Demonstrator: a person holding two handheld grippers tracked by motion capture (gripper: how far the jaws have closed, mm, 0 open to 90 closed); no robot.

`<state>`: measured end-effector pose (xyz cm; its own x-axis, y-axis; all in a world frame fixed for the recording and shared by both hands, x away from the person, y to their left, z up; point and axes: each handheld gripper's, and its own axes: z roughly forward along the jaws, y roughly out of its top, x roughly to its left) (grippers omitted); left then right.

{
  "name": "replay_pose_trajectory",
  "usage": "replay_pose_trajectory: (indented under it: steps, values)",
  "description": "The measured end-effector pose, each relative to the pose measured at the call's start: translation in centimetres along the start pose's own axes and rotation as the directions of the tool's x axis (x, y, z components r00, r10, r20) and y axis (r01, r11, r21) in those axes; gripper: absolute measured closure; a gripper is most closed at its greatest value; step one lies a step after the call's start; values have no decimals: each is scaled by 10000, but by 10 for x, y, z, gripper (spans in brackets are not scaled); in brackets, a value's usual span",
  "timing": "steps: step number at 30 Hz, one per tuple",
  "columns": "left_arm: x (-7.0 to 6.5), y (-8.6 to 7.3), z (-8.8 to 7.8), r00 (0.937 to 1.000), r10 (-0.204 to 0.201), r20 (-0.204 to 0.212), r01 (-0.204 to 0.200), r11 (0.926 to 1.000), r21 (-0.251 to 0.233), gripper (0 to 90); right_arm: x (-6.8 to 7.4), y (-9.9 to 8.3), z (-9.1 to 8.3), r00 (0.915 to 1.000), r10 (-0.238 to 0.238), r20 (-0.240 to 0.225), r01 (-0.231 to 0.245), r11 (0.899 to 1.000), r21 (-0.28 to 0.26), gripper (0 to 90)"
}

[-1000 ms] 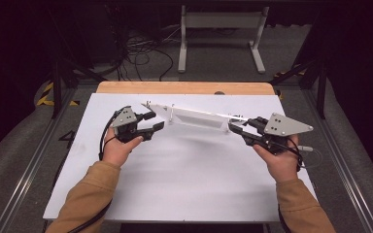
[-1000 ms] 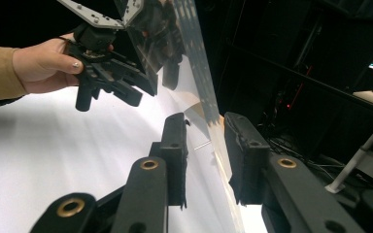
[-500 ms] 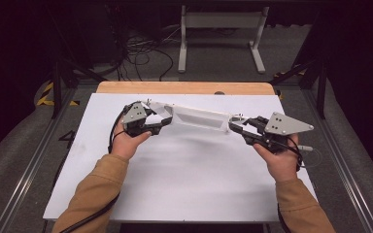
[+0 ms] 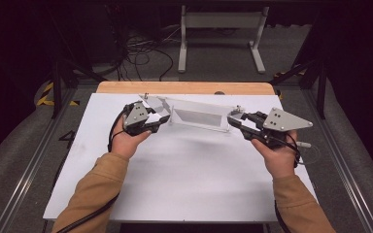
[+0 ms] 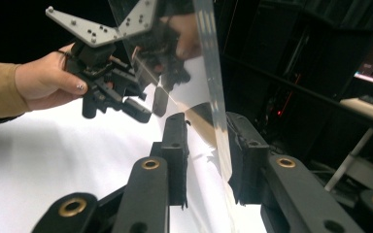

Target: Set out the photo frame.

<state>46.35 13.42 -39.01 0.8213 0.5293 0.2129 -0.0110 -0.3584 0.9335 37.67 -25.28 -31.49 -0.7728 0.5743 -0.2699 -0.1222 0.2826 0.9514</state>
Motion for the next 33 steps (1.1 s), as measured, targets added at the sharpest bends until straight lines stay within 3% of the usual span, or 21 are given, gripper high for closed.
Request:
replay_pose_trajectory:
  steps: [8,13,18,24,27,33]
  values:
    - [-7,16,-14,9977,-539,402,532,9985,161,587,-4,11,-7,9995,-58,297,76,9982,-594,728]
    - [-12,24,-26,9898,-1092,918,1050,9932,495,617,-9,16,-10,9988,464,140,-452,9961,-763,719]
    - [-18,27,-33,9807,-1608,1112,1523,9850,807,644,-19,20,-8,9953,965,-17,-963,9909,-936,700]
    - [-19,25,-36,9786,-1731,1113,1631,9822,936,663,-26,12,0,9892,1460,-165,-1469,9845,-962,683]
    - [-20,27,-35,9816,-1644,976,1546,9828,1009,674,-32,10,2,9861,1657,-142,-1663,9819,-909,668]
    - [-10,25,-24,9713,-2092,1131,2023,9769,693,646,-41,7,7,9730,2306,69,-2296,9708,-699,671]
